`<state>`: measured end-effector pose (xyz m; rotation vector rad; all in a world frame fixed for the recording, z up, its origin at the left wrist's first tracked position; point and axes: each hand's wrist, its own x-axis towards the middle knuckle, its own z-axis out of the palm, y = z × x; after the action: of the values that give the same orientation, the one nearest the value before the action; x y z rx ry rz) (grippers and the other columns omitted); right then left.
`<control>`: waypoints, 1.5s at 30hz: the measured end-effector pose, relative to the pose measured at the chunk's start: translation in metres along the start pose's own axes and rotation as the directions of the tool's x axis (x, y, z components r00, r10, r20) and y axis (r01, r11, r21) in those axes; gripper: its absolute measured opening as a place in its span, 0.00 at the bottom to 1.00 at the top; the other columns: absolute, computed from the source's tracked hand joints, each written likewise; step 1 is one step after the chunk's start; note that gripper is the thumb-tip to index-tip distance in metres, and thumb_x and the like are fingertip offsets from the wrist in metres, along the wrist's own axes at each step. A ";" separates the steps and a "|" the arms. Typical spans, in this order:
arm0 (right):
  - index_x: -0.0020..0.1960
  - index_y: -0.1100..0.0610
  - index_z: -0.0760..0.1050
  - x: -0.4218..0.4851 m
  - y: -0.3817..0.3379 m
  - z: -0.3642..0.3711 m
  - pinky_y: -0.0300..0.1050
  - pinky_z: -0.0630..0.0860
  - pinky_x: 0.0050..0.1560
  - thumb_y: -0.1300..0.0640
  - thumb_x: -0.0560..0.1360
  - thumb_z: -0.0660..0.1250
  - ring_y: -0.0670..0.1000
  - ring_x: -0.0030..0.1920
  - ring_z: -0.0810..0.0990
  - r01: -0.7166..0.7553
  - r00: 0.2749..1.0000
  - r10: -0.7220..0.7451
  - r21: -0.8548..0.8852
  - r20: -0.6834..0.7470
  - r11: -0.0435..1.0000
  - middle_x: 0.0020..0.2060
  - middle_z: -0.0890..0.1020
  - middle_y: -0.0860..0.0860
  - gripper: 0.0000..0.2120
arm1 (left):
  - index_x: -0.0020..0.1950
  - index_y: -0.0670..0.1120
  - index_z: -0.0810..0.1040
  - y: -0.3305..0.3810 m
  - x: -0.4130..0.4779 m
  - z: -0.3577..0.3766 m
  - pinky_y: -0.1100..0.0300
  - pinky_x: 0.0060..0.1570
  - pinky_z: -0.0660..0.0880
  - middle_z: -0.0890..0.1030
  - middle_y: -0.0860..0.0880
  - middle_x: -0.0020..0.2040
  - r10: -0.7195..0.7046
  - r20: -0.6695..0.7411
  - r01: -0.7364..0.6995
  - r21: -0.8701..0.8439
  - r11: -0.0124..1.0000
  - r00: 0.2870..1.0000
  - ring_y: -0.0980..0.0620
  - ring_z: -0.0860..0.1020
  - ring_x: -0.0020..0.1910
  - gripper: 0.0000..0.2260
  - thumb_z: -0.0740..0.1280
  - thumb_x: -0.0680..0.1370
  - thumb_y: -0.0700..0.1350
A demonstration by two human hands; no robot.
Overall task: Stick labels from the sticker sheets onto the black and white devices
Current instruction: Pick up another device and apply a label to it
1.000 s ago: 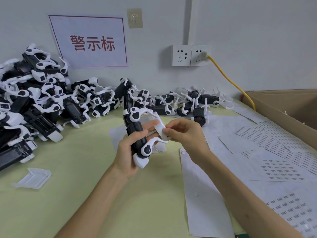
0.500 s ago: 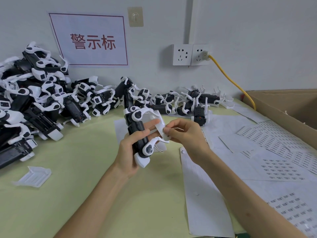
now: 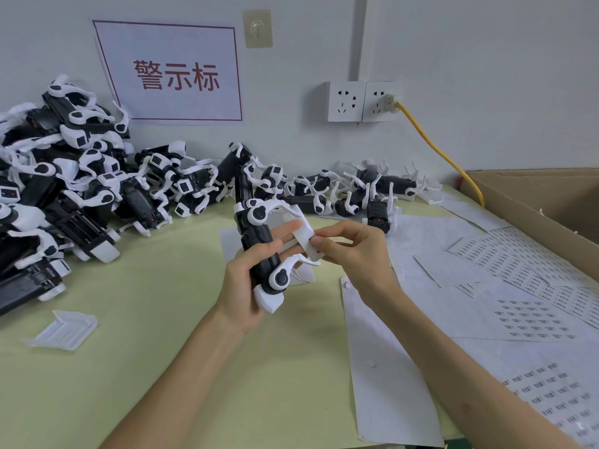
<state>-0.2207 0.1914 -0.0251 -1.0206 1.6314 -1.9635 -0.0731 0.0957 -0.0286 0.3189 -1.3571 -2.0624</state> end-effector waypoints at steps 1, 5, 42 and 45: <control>0.43 0.63 0.84 0.000 0.000 0.000 0.46 0.84 0.45 0.69 0.72 0.76 0.55 0.40 0.87 0.008 1.000 -0.008 -0.005 -0.010 1.000 0.41 0.87 0.57 0.03 | 0.56 0.49 0.88 0.001 0.000 0.001 0.59 0.56 0.79 0.85 0.45 0.61 0.001 0.002 -0.001 -0.005 1.000 1.000 0.47 0.83 0.60 0.17 0.63 0.74 0.46; 0.43 0.61 0.85 -0.002 0.000 0.001 0.49 0.84 0.45 0.69 0.71 0.77 0.59 0.41 0.87 0.042 0.998 -0.042 -0.015 -0.039 0.999 0.41 0.87 0.57 0.04 | 0.57 0.48 0.88 0.001 -0.001 0.001 0.54 0.59 0.75 0.85 0.45 0.61 -0.007 -0.022 0.006 -0.021 1.000 1.000 0.46 0.82 0.61 0.17 0.64 0.73 0.46; 0.53 0.53 0.83 0.003 0.001 -0.005 0.38 0.76 0.45 0.65 0.75 0.75 0.45 0.40 0.83 0.107 0.993 -0.104 -0.061 0.049 0.992 0.37 0.86 0.47 0.10 | 0.63 0.43 0.80 0.003 0.003 -0.007 0.52 0.48 0.83 0.83 0.39 0.61 -0.026 0.006 0.027 -0.146 0.989 1.000 0.45 0.81 0.62 0.19 0.65 0.73 0.43; 0.62 0.51 0.78 0.001 0.002 -0.005 0.40 0.77 0.47 0.62 0.75 0.76 0.46 0.41 0.84 0.146 0.988 -0.136 -0.167 0.067 0.975 0.38 0.87 0.49 0.18 | 0.65 0.42 0.78 0.001 0.002 -0.004 0.50 0.53 0.83 0.83 0.40 0.63 -0.028 0.067 0.031 -0.042 0.999 0.997 0.45 0.79 0.67 0.21 0.65 0.73 0.43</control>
<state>-0.2255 0.1932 -0.0269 -1.2768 1.7659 -1.8889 -0.0721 0.0911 -0.0291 0.2556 -1.3526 -2.1401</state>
